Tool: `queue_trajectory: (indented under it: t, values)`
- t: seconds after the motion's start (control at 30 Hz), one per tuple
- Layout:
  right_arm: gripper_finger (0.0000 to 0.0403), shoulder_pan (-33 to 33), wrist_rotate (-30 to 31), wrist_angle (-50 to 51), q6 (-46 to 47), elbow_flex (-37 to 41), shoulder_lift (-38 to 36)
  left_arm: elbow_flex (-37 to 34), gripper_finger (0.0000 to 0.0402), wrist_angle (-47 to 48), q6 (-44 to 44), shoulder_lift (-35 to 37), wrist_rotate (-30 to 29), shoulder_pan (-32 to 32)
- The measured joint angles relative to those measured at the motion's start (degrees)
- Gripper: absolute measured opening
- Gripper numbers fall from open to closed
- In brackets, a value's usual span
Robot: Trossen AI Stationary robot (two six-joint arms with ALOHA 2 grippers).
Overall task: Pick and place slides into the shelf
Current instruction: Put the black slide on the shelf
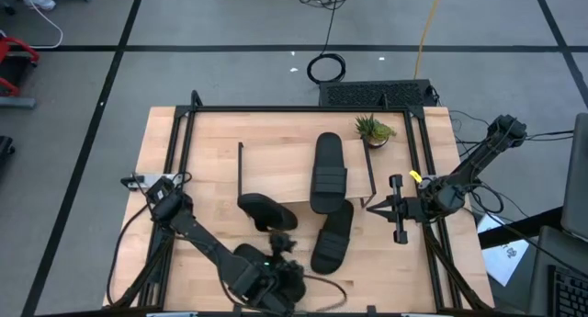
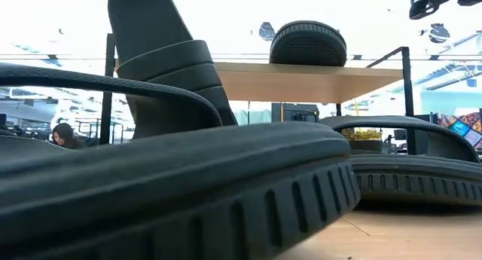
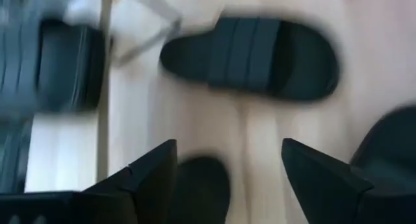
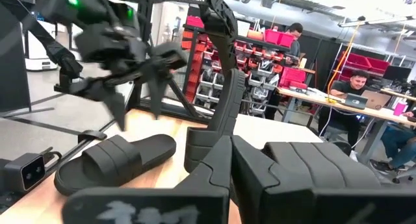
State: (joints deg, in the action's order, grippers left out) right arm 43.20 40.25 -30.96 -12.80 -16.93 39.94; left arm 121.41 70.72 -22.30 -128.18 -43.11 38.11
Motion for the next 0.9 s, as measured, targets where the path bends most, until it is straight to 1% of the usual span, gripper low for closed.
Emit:
queue_trajectory:
  t: [0.07,0.13,0.23,0.43,0.5,0.73,0.9]
  values:
    - [0.0000,0.0,0.0,0.0,0.1,0.0,0.0,0.1,0.0292,6.6,-6.6,0.0,0.0,0.5]
    - [0.0000,0.0,0.0,0.0,0.1,0.0,0.0,0.1,0.0304,11.5,-11.3,0.0,0.0,0.8]
    - [0.0000,0.0,0.0,-0.1,0.1,0.0,0.0,0.1,0.0324,15.3,-16.1,0.0,1.4,1.1]
    - [0.0000,0.0,0.0,-0.1,0.6,0.0,0.0,0.0,0.0359,16.4,-17.2,0.0,4.1,1.3]
    - [0.0000,0.0,0.0,-0.1,0.6,0.0,0.0,-0.6,0.0365,17.0,-17.8,0.0,3.7,1.1]
    - [0.0000,0.0,0.0,-0.1,0.7,0.0,0.0,-3.3,0.0367,18.3,-26.2,0.0,1.9,0.7]
    - [0.0000,0.0,0.0,-0.1,0.7,0.0,0.0,-5.3,0.0367,18.2,-29.2,0.0,1.9,0.4]
